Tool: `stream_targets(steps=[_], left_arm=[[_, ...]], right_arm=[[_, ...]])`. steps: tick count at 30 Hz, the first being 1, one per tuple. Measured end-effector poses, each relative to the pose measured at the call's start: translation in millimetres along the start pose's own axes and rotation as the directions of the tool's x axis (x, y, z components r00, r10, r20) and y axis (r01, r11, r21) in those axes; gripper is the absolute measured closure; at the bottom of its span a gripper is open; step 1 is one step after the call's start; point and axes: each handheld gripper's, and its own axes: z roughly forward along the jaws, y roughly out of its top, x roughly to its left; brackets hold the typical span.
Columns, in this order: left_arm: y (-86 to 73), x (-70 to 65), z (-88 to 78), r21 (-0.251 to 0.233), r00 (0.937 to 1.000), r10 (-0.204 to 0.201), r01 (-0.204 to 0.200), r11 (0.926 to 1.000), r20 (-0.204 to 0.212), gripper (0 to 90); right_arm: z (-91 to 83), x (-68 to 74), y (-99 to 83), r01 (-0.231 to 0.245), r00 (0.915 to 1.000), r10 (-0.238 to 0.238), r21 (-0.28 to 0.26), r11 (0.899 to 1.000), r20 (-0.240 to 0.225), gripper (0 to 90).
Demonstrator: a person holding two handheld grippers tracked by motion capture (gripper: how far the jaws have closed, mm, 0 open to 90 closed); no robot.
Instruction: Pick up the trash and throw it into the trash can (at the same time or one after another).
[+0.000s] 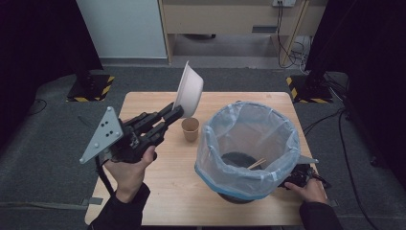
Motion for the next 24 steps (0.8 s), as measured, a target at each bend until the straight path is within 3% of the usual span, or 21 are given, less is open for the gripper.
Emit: stream_targets(steps=[12, 24], left_arm=[[-14.2, -14.9, 42.0, 0.033, 0.9977, -0.027, 0.025, 0.9991, 0.062, 83.6], [-41.0, -34.5, 76.4, 0.117, 0.9901, -0.043, 0.027, 0.9928, 0.134, 83.6]], right_arm=[[0.1, -0.2, 0.1, 0.002, 1.0, -0.002, -0.001, 1.0, 0.001, 0.6], [0.1, -0.2, 0.1, 0.003, 1.0, -0.003, 0.0, 1.0, 0.0, 0.6]])
